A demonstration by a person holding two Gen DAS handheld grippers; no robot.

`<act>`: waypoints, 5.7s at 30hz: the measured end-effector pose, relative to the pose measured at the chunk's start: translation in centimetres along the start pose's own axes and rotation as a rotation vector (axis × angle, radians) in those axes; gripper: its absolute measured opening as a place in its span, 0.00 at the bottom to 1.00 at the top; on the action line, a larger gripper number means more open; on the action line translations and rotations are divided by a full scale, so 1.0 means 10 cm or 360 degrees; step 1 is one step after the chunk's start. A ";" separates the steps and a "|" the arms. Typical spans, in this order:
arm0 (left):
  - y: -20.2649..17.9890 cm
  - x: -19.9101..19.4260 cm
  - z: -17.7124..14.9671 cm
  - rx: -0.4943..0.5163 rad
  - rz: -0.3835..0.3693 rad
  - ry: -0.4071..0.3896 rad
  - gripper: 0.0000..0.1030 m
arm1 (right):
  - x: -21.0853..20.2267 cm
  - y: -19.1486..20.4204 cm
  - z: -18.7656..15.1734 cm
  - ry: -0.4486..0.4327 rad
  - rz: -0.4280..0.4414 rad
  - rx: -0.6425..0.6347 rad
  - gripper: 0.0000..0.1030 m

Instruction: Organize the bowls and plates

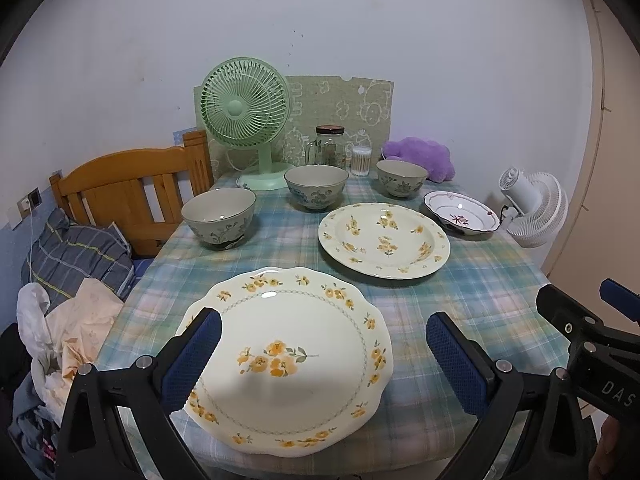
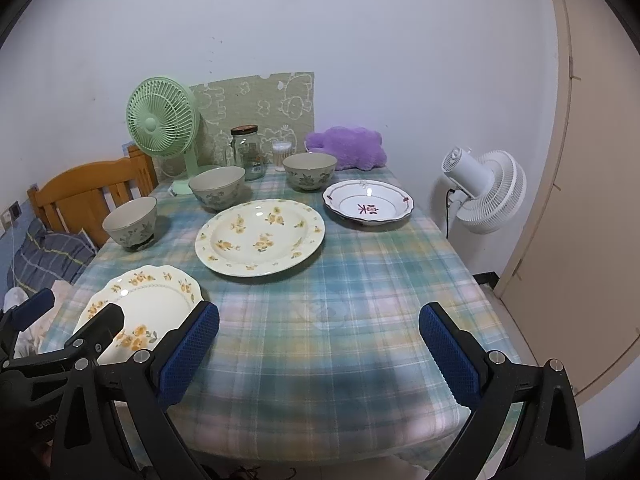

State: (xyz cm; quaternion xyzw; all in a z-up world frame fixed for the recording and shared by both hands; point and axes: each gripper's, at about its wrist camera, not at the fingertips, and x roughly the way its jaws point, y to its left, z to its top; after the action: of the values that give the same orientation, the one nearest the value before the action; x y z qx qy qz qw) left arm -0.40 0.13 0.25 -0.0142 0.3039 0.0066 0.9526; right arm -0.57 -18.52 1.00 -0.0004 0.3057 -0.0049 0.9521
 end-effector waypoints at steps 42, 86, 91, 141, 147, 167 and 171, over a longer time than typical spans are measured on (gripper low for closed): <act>0.09 0.00 -0.03 -0.0017 0.0010 -0.0016 1.00 | 0.03 0.08 0.03 0.0017 0.0030 0.0004 0.98; 1.17 1.24 -0.12 -0.0005 -0.0005 0.0577 0.78 | 1.35 1.40 -0.06 0.0600 0.0132 -0.0014 0.78; 1.17 1.38 -0.14 0.0028 -0.0090 0.0678 0.69 | 1.53 1.50 -0.12 0.0693 0.0100 -0.0025 0.71; -1.12 1.54 0.22 0.0058 -0.0154 0.0738 0.69 | 1.63 -0.72 0.35 0.0718 -0.0039 -0.0009 0.66; -1.50 1.65 0.20 0.0091 -0.0162 0.0756 0.70 | 1.73 -1.16 0.31 0.0740 -0.0051 0.0035 0.66; -1.99 1.94 0.09 0.0144 -0.0149 0.0818 0.69 | 2.06 -1.68 0.15 0.0839 -0.0043 0.0075 0.66; -1.98 1.95 0.11 0.0152 -0.0136 0.0854 0.72 | 2.06 -1.67 0.17 0.0871 -0.0054 0.0083 0.66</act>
State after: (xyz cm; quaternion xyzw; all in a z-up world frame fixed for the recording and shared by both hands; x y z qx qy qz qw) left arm 16.53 -19.53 -9.66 0.0166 0.5445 -0.0521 0.8370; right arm 16.96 -35.39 -9.55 0.0204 0.5512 -0.0287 0.8336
